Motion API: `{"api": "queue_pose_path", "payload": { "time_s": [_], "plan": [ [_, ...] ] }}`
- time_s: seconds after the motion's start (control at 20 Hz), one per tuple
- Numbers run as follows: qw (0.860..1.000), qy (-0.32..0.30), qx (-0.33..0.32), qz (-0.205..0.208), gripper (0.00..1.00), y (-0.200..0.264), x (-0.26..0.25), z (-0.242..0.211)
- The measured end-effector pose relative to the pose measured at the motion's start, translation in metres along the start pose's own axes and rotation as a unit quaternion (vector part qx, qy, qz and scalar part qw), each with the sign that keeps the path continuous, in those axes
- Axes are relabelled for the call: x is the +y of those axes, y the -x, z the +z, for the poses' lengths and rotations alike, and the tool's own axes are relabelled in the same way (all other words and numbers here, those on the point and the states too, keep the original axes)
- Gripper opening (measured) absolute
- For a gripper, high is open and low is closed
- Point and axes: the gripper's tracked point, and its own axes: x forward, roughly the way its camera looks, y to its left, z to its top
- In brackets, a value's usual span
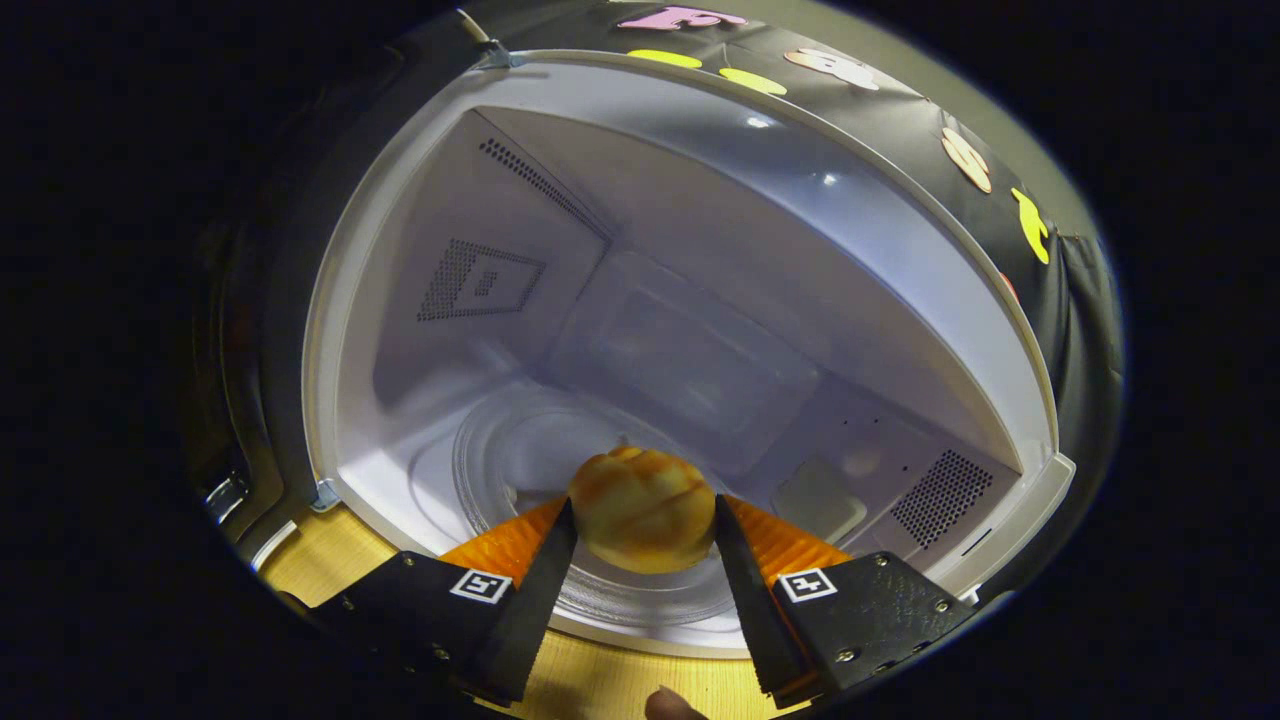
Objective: Open the microwave, put the food inside, and close the microwave door.
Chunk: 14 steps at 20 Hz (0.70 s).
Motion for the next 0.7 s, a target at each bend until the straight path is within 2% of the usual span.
{"api": "queue_pose_path", "payload": {
  "time_s": [0.2,0.5,0.7],
  "plan": [
    [1.000,-0.014,-0.002,0.013,0.95,0.004,0.003,0.001],
    [0.999,-0.038,-0.023,0.029,0.96,0.031,-0.003,0.009],
    [0.991,-0.084,-0.055,0.088,0.97,0.099,-0.008,0.024]
  ]
}}
